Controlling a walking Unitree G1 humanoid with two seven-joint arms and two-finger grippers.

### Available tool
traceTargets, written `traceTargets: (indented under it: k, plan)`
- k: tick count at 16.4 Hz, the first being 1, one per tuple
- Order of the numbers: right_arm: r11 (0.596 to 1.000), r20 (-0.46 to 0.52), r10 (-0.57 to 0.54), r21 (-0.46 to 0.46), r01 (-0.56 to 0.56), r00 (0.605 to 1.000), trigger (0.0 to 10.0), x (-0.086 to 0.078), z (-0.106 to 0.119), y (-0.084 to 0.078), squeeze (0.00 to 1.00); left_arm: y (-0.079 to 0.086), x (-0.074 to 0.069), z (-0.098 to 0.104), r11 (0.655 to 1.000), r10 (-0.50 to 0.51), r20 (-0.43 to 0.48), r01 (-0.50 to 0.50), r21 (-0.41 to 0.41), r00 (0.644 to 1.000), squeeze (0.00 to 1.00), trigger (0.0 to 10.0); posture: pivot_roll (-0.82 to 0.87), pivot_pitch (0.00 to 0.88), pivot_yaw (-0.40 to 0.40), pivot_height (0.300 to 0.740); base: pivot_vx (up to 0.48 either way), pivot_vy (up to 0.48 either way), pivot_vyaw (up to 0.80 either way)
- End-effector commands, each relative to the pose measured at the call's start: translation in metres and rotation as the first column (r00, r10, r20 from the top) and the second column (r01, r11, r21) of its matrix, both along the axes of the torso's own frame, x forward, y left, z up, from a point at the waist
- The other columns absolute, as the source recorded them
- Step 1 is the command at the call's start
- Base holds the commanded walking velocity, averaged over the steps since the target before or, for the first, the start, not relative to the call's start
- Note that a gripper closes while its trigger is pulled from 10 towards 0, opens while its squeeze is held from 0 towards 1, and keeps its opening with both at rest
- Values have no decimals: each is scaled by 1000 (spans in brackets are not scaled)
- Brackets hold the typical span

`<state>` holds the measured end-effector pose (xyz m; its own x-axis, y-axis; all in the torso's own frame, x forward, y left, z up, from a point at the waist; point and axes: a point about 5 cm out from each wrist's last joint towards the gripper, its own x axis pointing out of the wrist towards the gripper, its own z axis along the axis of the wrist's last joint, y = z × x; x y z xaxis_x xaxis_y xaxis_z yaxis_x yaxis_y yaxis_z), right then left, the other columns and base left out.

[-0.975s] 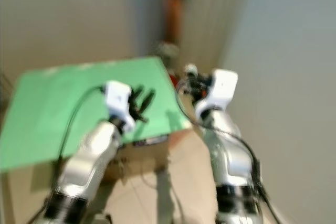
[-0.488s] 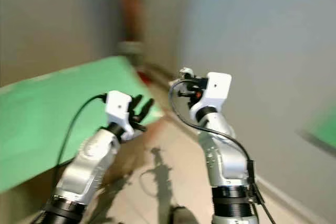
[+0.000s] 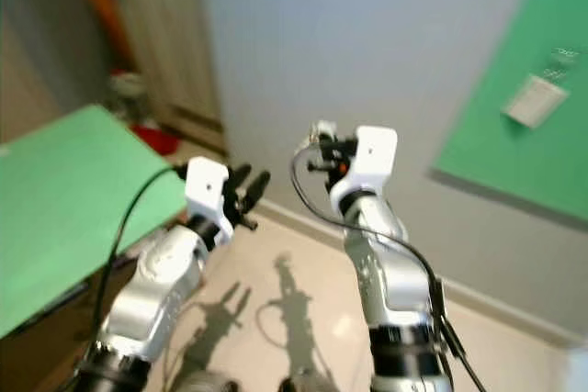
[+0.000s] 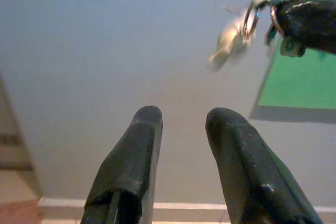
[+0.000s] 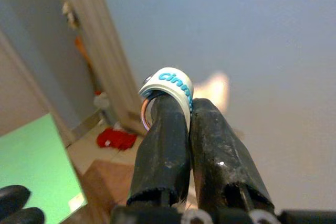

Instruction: Hang keys on a hook

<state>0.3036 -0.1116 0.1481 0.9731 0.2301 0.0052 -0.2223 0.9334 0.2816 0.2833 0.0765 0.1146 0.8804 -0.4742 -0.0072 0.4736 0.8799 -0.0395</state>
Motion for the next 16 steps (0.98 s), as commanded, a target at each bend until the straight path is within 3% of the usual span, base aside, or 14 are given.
traceTargets:
  k: [1, 4, 10, 13, 14, 15, 16]
  plan:
    - [1000, -3, 3, -13, -3, 1000, 10000, -1, -1, -1, 0, -1, 0, 1, 1000, -6, 3, 6, 0, 1000, 0, 10000, 28, 83, -9, 740, 0, 0, -800]
    - [999, 10, 25, -33, -25, 1000, 10000, 0, 1, 0, 0, 2, 3, 6, 1000, 1, 25, -1, 11, 1000, 0, 10000, 26, 83, -11, 740, 0, 0, -800]
    - [989, 78, 128, -87, -121, 989, 10000, 1, 15, 9, 0, 9, 14, 32, 1000, -12, 126, 9, 20, 992, 0, 10000, 17, 90, -13, 740, 0, 0, 0]
    - [989, 130, 119, -103, -106, 984, 10000, 13, 33, 2, 0, 7, 17, 69, 995, -100, 260, 102, 6, 961, 0, 10000, 11, 88, -15, 740, 0, 0, 0]
    - [989, 140, 121, -102, -107, 983, 10000, 15, 37, 2, 0, 6, 15, 75, 991, -127, 280, 133, -3, 952, 0, 10000, 9, 85, -16, 740, 0, 0, 0]
    - [988, 170, 136, -92, -121, 976, 10000, 19, 47, 3, 0, 4, 9, 87, 973, -217, 315, 231, -7, 924, 0, 10000, 13, 86, -21, 740, 0, 0, 0]
    - [988, 178, 141, -86, -127, 974, 10000, 19, 50, 4, 0, 4, 9, 88, 970, -230, 321, 243, 0, 919, 0, 10000, 14, 84, -22, 740, 0, 0, 0]
